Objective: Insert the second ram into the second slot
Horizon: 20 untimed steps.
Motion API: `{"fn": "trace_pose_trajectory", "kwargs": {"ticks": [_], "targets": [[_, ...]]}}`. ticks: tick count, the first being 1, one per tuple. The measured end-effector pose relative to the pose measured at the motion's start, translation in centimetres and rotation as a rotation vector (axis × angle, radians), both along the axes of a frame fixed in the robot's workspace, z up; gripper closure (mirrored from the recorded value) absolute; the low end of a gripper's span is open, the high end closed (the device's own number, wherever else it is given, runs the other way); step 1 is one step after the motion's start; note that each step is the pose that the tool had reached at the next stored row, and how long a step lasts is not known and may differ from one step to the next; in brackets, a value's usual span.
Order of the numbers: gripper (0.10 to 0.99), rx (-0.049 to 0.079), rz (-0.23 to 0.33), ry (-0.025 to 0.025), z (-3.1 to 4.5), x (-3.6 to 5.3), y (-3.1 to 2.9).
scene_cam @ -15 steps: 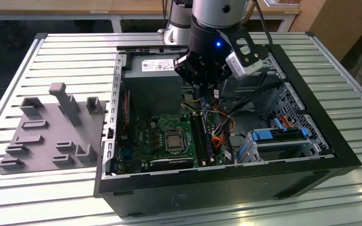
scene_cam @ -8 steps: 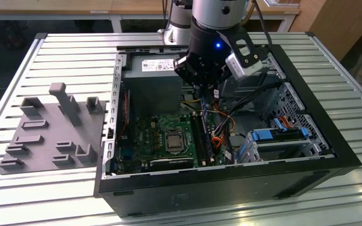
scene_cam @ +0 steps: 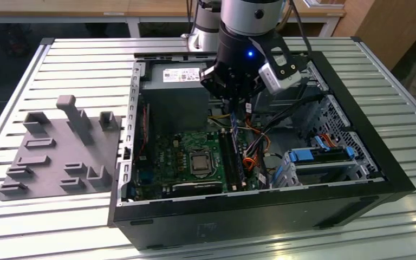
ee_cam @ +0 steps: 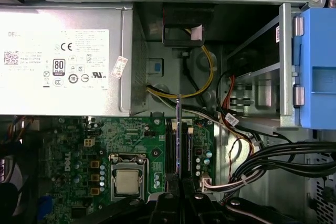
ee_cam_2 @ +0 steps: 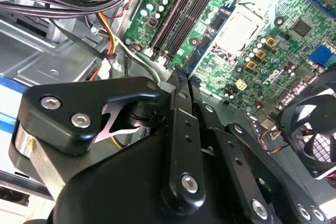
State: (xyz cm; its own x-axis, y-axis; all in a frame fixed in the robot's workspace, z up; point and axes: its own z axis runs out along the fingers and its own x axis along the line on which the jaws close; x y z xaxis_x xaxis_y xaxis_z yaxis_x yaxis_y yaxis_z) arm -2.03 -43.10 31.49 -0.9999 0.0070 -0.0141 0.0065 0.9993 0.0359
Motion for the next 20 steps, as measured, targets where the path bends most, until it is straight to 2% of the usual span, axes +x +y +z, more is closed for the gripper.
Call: {"fn": "trace_pose_trajectory", "kwargs": {"ticks": [20], "targets": [[0.949, 0.0, 0.0, 0.0, -0.68, 0.0, 0.0]]}}
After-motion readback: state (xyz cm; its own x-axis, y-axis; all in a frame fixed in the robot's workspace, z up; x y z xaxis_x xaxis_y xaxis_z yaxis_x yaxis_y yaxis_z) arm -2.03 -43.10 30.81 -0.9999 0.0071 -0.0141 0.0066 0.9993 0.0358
